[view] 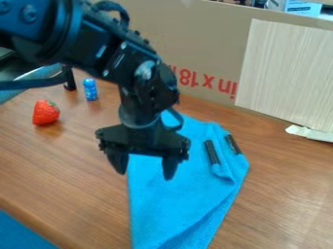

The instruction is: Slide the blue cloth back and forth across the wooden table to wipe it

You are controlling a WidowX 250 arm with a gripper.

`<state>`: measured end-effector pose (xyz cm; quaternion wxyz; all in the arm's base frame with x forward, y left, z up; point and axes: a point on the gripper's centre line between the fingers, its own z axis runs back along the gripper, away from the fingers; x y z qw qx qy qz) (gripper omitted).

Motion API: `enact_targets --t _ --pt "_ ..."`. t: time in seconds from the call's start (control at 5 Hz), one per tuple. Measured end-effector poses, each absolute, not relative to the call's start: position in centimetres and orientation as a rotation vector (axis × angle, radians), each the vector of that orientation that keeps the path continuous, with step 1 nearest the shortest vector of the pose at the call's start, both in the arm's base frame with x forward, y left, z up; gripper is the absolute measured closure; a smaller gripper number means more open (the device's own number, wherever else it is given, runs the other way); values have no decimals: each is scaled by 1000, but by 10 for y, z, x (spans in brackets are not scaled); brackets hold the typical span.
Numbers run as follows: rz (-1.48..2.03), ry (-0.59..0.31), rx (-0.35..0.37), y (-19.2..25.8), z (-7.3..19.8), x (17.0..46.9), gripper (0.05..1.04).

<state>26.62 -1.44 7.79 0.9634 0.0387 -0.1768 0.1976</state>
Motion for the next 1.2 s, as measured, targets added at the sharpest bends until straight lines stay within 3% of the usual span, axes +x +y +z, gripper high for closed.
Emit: enact_targets --t 0.4,0.8,1.2 --pt "449 -352 60 -15 66 288 85" --pt "479 -322 96 -14 40 302 85" --pt "574 -330 122 -2 33 350 85"
